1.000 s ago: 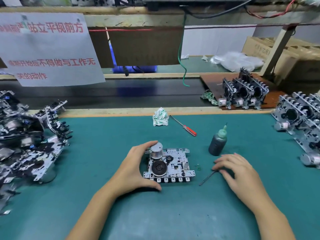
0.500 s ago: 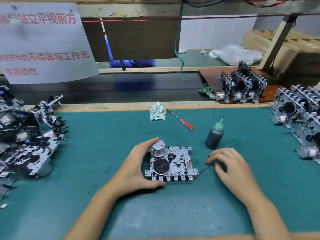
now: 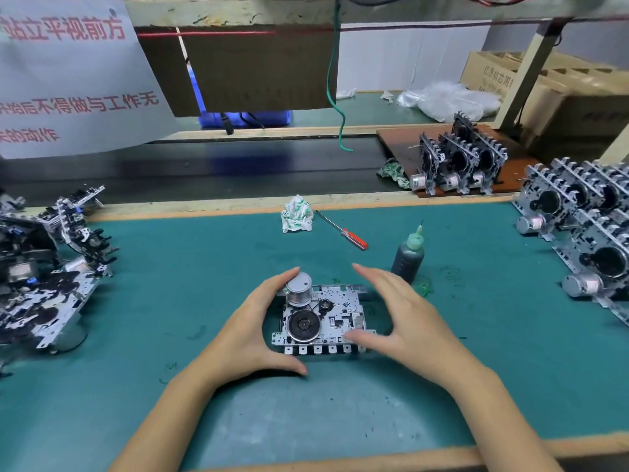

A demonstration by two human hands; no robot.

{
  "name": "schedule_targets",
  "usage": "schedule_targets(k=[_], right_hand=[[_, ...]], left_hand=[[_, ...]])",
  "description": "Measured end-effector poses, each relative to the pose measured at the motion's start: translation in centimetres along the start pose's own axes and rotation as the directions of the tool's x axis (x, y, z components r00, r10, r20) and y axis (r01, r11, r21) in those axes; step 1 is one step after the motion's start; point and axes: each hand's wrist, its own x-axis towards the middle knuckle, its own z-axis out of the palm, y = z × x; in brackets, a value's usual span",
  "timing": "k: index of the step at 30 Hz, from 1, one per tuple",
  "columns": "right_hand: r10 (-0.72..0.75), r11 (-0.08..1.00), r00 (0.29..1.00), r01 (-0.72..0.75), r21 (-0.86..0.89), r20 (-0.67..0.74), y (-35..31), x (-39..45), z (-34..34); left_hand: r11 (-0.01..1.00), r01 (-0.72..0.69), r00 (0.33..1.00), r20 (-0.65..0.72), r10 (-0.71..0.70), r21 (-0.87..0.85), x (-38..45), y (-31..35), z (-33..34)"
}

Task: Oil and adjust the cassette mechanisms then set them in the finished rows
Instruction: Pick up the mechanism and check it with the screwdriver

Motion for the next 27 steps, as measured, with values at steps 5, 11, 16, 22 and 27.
schedule_targets(k=[5, 11, 16, 22, 27], right_hand=[[-0.064, 0.904, 0.967, 0.16, -0.396, 0.247, -2.0, 2.8, 1.0], [-0.007, 0.887, 0.932, 0.173, -0.427, 0.362, -2.7, 4.1, 0.4], [-0.096, 0.893, 0.95, 0.215, -0.396, 0.299, -2.4, 4.1, -0.4], [-0.139, 0.676, 0.937, -0.147, 0.722, 0.321, -2.7, 2.1, -0.6], [-0.15, 0.295, 0.898, -0.358, 0.886, 0.413, -4.2, 1.5, 1.9]], left_hand=[[1.0, -0.002, 1.0, -0.018, 0.002, 0.01, -0.1, -0.2, 0.0], [1.0, 0.003, 0.999, -0.049, -0.004, -0.01, -0.1, 0.1, 0.1], [0.998, 0.012, 0.993, -0.114, -0.019, -0.058, -0.6, 0.4, 0.6], [0.593, 0.154, 0.983, 0.182, -0.013, -0.79, 0.5, 3.5, 0.7], [0.109, 0.349, 0.936, 0.351, 0.004, -0.931, 1.9, 4.2, 1.9]])
